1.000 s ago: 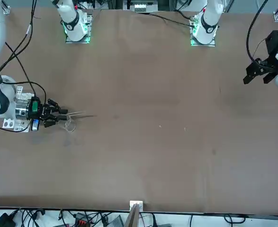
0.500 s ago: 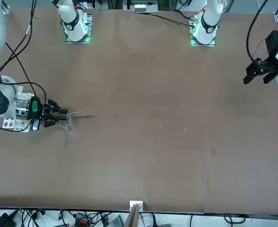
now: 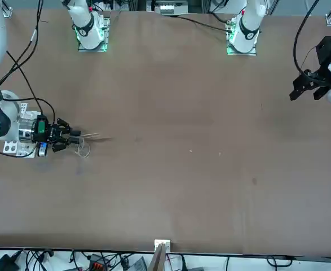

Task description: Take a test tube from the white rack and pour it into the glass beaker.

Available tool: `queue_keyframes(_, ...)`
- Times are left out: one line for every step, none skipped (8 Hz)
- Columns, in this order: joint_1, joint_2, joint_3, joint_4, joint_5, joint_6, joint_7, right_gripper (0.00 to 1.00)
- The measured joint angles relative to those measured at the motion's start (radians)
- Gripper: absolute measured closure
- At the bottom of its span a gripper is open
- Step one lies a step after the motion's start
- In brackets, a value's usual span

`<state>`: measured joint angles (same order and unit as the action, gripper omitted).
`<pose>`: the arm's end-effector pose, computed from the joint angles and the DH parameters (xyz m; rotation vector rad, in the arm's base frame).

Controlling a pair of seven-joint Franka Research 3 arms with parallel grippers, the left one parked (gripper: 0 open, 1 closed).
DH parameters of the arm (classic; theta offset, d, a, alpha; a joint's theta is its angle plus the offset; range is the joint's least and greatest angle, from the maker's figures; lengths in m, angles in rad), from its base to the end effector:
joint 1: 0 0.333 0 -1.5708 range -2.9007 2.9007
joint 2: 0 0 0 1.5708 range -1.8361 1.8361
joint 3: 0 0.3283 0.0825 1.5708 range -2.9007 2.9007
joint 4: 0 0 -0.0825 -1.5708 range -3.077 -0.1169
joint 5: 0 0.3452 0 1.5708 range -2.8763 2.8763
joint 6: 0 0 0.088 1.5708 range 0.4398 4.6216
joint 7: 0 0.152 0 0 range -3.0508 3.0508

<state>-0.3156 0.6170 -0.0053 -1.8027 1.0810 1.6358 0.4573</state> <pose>0.5723 -0.0542 0.2294 -1.6111 1.2711 0.8905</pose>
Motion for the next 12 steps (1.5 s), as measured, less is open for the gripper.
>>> queue_keyframes(0.0, -0.007, 0.0, 0.003, -0.004, -0.004, 0.0, 0.79)
queue_keyframes(0.001, -0.013, 0.0, 0.007, -0.015, -0.009, 0.0, 0.79)
queue_keyframes(0.003, -0.022, 0.0, 0.014, -0.044, -0.011, 0.0, 0.8)
queue_keyframes(0.006, -0.037, 0.001, 0.024, -0.089, -0.012, 0.003, 0.8)
queue_keyframes(0.006, -0.058, 0.001, 0.038, -0.142, -0.013, 0.007, 0.8)
queue_keyframes(0.006, -0.086, 0.001, 0.057, -0.2, -0.013, 0.019, 0.8)
queue_keyframes(0.005, -0.115, 0.001, 0.084, -0.276, -0.014, 0.044, 0.8)
queue_keyframes(0.004, -0.144, 0.0, 0.119, -0.369, -0.027, 0.067, 0.8)
queue_keyframes(0.002, -0.169, -0.001, 0.164, -0.471, -0.054, 0.094, 0.8)
queue_keyframes(0.001, -0.187, -0.003, 0.216, -0.586, -0.078, 0.112, 0.8)
queue_keyframes(0.0, -0.198, -0.005, 0.268, -0.703, -0.091, 0.123, 0.79)
queue_keyframes(0.0, -0.203, -0.006, 0.311, -0.825, -0.095, 0.13, 0.79)
